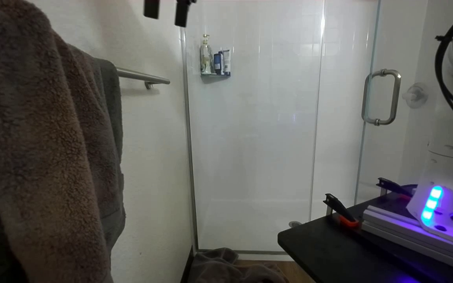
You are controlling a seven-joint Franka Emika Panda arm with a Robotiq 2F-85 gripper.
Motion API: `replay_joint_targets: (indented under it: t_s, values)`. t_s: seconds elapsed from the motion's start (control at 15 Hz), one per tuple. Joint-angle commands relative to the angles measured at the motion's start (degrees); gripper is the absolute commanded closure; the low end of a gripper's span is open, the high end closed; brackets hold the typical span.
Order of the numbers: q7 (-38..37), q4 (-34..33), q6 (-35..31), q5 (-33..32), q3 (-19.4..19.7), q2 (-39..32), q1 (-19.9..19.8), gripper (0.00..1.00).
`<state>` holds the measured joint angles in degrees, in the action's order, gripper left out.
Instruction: Take one towel from the towel rack and drop it on the floor
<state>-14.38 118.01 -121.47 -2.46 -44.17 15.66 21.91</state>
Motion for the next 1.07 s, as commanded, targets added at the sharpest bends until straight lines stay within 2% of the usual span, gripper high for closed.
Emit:
replay_joint_targets:
  t_s: [0.0,0.07,0.33,0.4,0.6,1.0]
  values:
    - [3.57,-9.95,-0.35,-4.40,-3.84,-11.10,0.93,0.00]
    - [0.87,-5.00,-0.13,-2.49,-2.13,-5.15,0.92,0.00]
    - [0.68,-6.21,0.02,-2.69,-2.20,-6.37,1.17,0.00]
    - [0.65,-4.01,-1.52,1.37,-1.29,-5.69,1.73,0.00]
    - [4.27,-5.51,-4.70,4.69,-2.86,-9.96,3.38,0.00]
    - [10.90,-10.81,-6.08,1.73,-5.96,-19.90,6.92,0.00]
